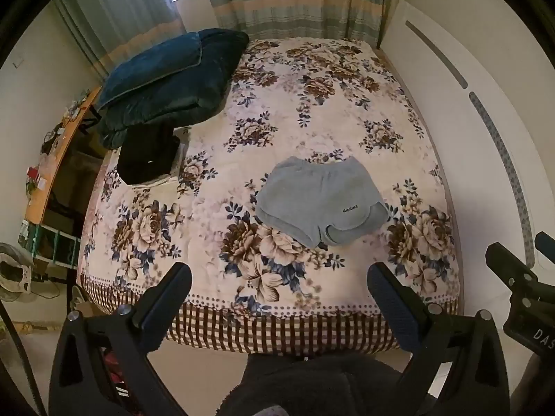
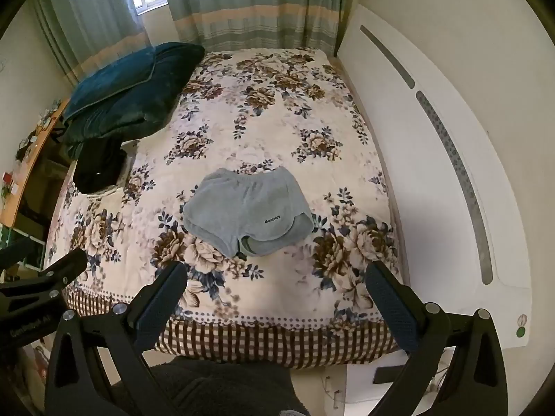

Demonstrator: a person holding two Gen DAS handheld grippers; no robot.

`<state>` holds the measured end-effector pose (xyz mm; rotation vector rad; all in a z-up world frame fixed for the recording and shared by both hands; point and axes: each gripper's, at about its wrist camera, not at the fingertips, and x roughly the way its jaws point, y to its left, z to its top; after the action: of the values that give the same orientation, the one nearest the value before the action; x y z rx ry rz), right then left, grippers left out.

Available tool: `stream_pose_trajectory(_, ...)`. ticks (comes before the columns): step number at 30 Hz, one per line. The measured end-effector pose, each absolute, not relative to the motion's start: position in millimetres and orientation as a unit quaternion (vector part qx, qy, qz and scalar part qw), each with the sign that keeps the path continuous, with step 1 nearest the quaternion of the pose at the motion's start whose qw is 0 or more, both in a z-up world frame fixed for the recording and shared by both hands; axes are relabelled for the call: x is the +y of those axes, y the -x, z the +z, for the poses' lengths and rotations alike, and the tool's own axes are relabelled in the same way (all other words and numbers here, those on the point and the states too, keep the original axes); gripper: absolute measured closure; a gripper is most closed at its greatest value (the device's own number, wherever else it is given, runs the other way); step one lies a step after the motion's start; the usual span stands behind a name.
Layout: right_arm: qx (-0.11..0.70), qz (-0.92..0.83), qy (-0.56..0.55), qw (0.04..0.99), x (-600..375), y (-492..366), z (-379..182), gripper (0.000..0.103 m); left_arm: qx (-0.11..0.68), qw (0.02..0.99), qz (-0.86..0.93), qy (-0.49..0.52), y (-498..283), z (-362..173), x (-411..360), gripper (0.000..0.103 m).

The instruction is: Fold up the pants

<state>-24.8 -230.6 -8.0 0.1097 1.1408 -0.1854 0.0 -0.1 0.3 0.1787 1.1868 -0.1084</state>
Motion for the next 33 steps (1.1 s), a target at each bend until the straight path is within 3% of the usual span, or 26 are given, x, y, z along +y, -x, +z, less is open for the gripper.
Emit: stream_pose_trajectory(33,0.538,-0.090,-0.052,0.836,-231,24,-8,0.000,0.553,0.827,-0.057,-0.083,-8,9,-20,0.000)
